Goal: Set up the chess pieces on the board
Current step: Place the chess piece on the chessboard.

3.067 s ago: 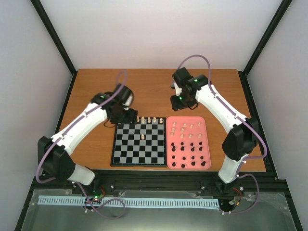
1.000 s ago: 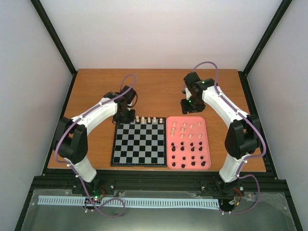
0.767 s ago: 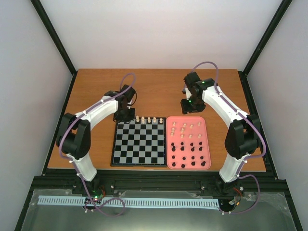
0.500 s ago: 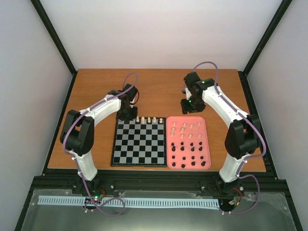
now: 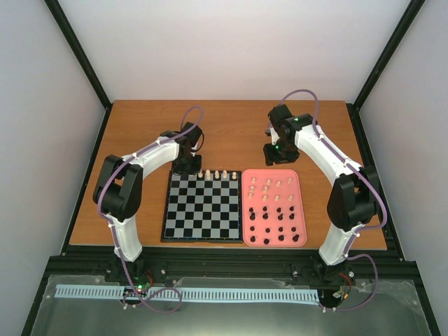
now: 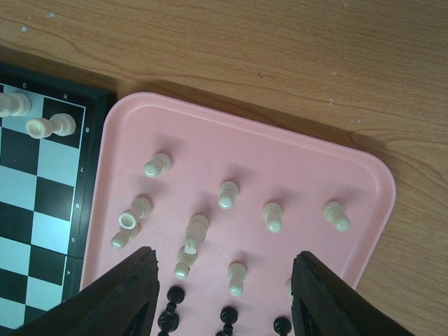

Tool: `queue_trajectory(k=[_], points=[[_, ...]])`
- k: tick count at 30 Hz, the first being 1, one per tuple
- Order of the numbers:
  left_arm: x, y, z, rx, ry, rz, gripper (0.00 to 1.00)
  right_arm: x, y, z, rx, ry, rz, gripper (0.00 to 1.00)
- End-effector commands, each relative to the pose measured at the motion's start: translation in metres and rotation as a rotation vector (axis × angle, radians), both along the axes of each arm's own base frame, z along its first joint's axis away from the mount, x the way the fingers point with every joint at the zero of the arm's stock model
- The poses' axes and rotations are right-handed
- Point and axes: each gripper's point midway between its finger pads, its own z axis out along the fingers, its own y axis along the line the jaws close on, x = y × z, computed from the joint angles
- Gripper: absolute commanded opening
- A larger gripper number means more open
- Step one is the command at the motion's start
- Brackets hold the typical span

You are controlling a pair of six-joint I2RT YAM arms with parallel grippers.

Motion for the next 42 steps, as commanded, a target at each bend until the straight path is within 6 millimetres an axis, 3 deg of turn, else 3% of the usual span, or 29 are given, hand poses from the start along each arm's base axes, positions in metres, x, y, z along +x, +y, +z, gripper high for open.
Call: queue_trajectory(k=[1,12,20,28,33,42], points=[[0.015,-0.005,0.006,-0.016,-0.036,-0.016,0.01,0.004,-0.002,0.003,0.006,-0.003,-0.001,0.52],[0.007,-0.004,0.002,-0.019,-0.005,-0.018,0.03,0.002,-0.002,0.002,0.006,0.003,0.0,0.52],[0.007,-0.003,-0.002,-0.01,-0.001,-0.014,0.11,0.001,-0.002,0.001,0.006,0.007,0.001,0.52],[0.005,-0.002,0.0,-0.009,0.0,-0.021,0.27,0.002,-0.002,0.003,0.006,0.004,0.003,0.53],[0.003,-0.001,0.005,-0.011,-0.002,-0.025,0.42,0.002,-0.002,0.003,0.007,0.003,0.003,0.53],[-0.004,0.016,0.037,0.048,-0.046,-0.017,0.74,-0.001,-0.003,0.006,0.005,0.005,0.003,0.53]])
